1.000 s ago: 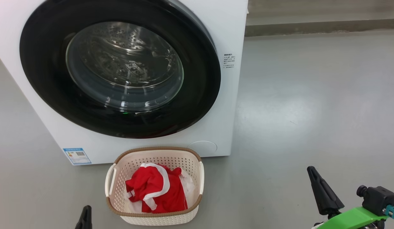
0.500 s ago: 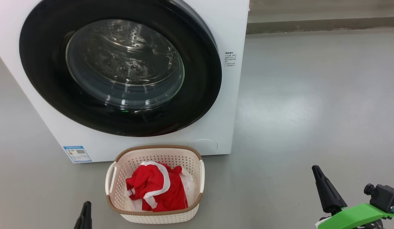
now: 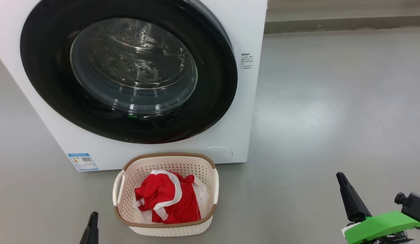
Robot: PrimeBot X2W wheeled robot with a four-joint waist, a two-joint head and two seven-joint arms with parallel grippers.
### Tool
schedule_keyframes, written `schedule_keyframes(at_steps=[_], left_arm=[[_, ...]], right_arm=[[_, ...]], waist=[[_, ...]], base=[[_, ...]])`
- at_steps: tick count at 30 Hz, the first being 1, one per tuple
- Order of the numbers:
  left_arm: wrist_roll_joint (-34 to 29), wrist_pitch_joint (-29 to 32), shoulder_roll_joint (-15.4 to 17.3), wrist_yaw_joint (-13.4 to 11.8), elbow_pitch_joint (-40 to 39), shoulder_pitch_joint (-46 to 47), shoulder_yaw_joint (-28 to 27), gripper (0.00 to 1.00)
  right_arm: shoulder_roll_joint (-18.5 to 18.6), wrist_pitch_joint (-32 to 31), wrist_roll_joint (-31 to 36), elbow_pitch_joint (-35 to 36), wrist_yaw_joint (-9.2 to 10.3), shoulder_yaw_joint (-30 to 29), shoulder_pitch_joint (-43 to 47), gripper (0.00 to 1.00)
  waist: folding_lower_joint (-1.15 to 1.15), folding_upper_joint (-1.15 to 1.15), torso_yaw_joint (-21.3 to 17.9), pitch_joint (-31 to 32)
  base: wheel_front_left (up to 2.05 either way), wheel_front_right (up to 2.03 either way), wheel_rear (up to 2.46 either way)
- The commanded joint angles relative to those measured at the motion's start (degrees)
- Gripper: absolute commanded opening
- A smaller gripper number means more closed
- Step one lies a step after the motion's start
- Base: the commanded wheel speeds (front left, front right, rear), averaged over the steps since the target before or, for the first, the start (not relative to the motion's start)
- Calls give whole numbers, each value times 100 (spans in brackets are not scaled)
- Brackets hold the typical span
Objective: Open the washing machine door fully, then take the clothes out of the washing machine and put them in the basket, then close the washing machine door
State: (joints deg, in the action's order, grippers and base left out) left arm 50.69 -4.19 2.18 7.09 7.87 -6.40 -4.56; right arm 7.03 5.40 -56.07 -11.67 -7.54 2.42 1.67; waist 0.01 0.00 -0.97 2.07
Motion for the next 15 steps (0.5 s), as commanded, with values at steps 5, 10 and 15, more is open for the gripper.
schedule_keyframes(at_steps=[5,10,15], left_arm=[[437,109,41,22,-45,382,-119,0],[752,191,44,23,14,459,-127,0],[1069,273,46,25,73,536,-134,0]], right_arm=[[34,-100,-419,89,2,-70,-368,0],[7,-180,-704,61,3,-124,-405,0],[-20,-261,-990,32,3,-180,-441,0]], waist=[[0,0,9,-19],[0,0,17,-36],[0,0,24,-53]], base=[[0,0,0],[0,0,0],[0,0,0]])
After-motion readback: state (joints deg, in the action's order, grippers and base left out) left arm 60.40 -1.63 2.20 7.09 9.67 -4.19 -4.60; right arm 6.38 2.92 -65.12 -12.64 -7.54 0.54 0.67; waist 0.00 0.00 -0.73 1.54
